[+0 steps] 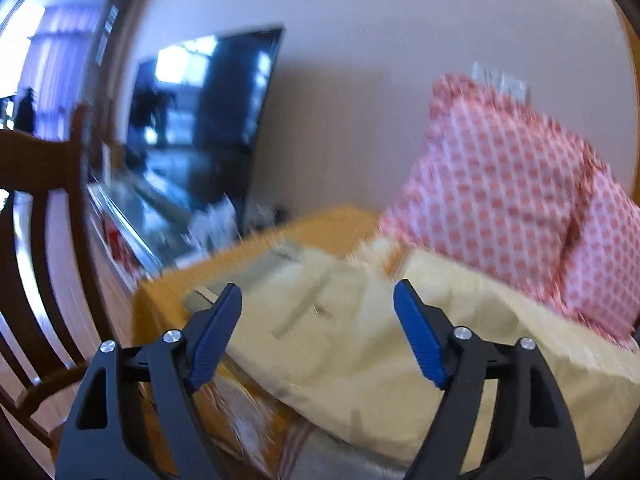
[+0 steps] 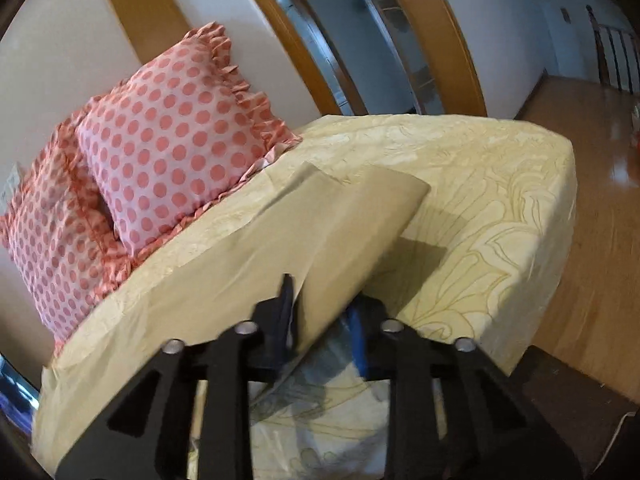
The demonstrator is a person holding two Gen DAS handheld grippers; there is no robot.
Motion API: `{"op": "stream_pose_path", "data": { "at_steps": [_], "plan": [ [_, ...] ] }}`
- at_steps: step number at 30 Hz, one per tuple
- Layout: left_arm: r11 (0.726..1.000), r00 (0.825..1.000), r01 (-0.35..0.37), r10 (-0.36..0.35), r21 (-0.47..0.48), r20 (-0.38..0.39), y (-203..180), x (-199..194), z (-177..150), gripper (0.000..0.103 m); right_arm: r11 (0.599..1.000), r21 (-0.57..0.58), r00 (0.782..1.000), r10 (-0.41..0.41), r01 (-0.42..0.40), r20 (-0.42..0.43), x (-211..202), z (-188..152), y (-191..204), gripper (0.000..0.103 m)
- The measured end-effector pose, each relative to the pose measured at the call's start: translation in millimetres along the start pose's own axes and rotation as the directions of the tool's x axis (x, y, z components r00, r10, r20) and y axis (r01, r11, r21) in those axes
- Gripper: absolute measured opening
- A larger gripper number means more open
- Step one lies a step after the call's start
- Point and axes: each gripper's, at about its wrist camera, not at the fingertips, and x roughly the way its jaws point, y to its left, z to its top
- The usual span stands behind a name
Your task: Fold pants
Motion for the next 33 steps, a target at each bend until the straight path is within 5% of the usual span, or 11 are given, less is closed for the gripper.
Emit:
{"op": "stream_pose_path", "data": {
  "at_steps": [3,7,10,13,16,18,21,22,27,31,33],
  "plan": [
    [0.997,0.993,0.082,-0.081,0.011,-0.082,-3,13,1,0.083,0.999,0.019,0.999,0.035,-0.035,-0.014,5,5,1,0.006],
    [0.982,0.951,0.187,-0.177,0.018,-0.255,-17,44,-20,0.083,0.991,-0.020,0.991,0.130,-0.129,0.034,-5,21,39,0.005],
    [0.978,0.916,0.211,-0.198,-0.002,-0.348,-22,64,-37,0.083,0.954,-0.097,0.957,0.288,-0.284,0.028,-15,29,96,0.005],
    [0.979,0.904,0.202,-0.186,0.002,-0.384,-23,73,-50,0.085,0.850,-0.188,0.869,0.490,-0.493,-0.067,-21,15,177,0.005],
    [0.979,0.907,0.203,-0.184,0.010,-0.379,-26,71,-53,0.088,0.679,-0.265,0.728,0.627,-0.685,-0.277,-24,-38,268,0.005],
    [0.979,0.908,0.203,-0.189,0.000,-0.374,-25,70,-52,0.089,0.568,-0.295,0.635,0.614,-0.768,-0.469,-19,-96,320,0.005],
    [0.976,0.901,0.214,-0.215,-0.047,-0.376,-21,69,-48,0.089,0.499,-0.323,0.560,0.454,-0.804,-0.693,-2,-183,357,0.004],
    [0.971,0.896,0.227,-0.240,-0.078,-0.375,-15,65,-45,0.089,0.498,-0.309,0.541,0.430,-0.810,-0.723,1,-199,359,0.005],
    [0.974,0.930,0.176,-0.212,-0.141,-0.299,20,44,-25,0.089,0.461,-0.370,0.573,0.460,-0.807,-0.678,-14,-191,359,0.007],
    [0.968,0.943,0.102,-0.167,-0.229,-0.288,56,48,-18,0.089,0.275,-0.422,0.502,0.398,-0.864,-0.768,-35,-213,376,0.061],
    [0.953,0.937,0.091,-0.180,-0.289,-0.298,69,53,-20,0.089,0.253,-0.410,0.482,0.455,-0.876,-0.749,-45,-210,376,0.061]
  ]
}}
